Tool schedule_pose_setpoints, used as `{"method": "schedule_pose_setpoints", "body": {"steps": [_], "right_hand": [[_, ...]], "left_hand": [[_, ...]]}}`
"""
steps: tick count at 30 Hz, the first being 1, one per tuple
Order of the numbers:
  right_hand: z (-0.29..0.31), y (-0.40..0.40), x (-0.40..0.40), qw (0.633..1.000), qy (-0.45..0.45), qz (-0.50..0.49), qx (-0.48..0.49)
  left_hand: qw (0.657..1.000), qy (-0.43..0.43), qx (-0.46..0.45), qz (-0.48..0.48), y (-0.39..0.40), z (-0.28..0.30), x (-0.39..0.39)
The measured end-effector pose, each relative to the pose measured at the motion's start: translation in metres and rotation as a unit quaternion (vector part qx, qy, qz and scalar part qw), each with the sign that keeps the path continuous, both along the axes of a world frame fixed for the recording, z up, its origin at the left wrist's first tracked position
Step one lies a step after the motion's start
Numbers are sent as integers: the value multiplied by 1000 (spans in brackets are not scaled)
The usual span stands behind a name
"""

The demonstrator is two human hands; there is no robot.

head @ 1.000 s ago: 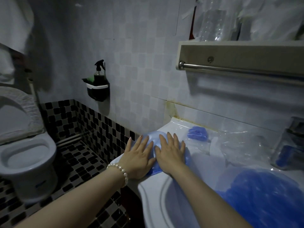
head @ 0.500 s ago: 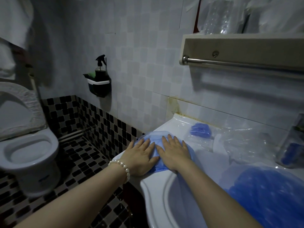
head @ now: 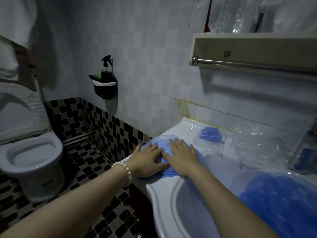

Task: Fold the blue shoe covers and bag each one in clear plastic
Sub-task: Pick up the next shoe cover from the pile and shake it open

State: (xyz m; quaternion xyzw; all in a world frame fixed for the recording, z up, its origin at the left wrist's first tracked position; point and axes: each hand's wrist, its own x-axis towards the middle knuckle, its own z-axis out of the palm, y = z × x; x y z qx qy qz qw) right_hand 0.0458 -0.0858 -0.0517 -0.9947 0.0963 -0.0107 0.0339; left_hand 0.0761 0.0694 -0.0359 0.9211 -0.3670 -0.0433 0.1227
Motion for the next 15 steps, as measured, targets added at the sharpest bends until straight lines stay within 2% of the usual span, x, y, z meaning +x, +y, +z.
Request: {"method": "schedule_pose_setpoints", "body": {"steps": [2, 3, 5, 8, 11, 12, 13, 15], "right_hand": [[1, -3, -4, 999, -15, 39, 10], [2, -4, -6, 998, -26, 60, 23], [4, -7, -11, 991, -64, 101, 57], [16, -10, -13, 970, -171, 122, 124], [40, -12, -15, 913, -360, 69, 181], [49, -13, -16, 906, -377, 41, 187], [56, -13, -17, 916, -350, 20, 193], [59, -7, -18, 951, -220, 14, 218]], "left_hand": [[977, 69, -199, 40, 7, 8, 0], [954, 61, -286, 67, 13, 13, 2], [924, 10, -359, 132, 25, 24, 9], [926, 39, -327, 184, 42, 31, 13], [944, 44, -266, 189, 53, 28, 8], [947, 38, -255, 190, 55, 27, 5], [950, 41, -243, 189, 56, 27, 2], [961, 64, -192, 186, 57, 29, -5]]}}
